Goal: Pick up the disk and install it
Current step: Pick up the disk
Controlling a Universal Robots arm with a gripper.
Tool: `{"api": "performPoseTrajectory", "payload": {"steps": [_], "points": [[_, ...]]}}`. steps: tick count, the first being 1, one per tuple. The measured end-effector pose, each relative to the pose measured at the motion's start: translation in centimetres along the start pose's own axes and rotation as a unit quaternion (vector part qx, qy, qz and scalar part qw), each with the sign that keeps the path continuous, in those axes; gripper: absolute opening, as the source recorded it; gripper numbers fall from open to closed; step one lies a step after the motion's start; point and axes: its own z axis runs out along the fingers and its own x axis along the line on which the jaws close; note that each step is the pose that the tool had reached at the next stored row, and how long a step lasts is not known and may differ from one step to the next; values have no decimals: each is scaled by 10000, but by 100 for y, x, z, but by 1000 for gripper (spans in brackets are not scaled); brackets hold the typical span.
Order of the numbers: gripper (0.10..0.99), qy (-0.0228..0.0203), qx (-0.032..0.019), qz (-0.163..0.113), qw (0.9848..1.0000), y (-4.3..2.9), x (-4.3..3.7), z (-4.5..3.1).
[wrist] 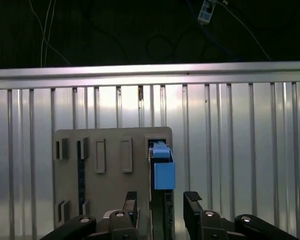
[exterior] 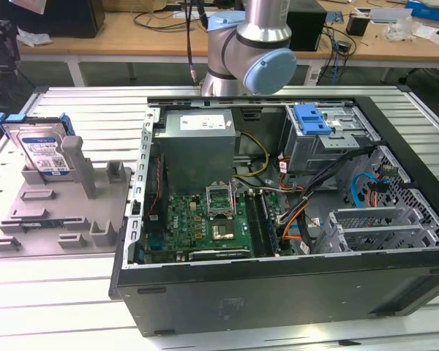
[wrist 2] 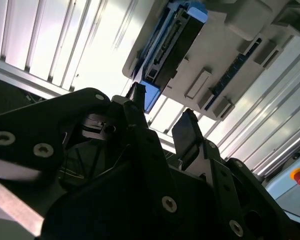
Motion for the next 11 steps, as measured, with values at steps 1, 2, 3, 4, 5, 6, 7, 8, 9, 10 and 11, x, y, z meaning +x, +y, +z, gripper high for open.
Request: {"api": "performPoseTrajectory", "payload": {"steps": [1, 2, 3, 4, 5, 6, 7, 8, 9, 10, 11], "points": [[494, 0, 11, -6, 10000, 1, 0, 9], [494, 0, 17, -6, 10000, 1, 0, 13], [494, 0, 23, -6, 10000, 0, 0, 18], [494, -1, 32, -6, 10000, 1, -1, 26], [494, -1, 35, -6, 10000, 2, -1, 31], [494, -1, 37, -6, 10000, 3, -1, 36], [494, -1, 38, -6, 10000, 6, -1, 43], [494, -1, 39, -6, 10000, 10, -1, 52], [494, 0, 40, -5, 10000, 14, -1, 58], [494, 0, 42, -5, 10000, 22, -1, 68], [494, -1, 44, -6, 10000, 31, -1, 79]]}}
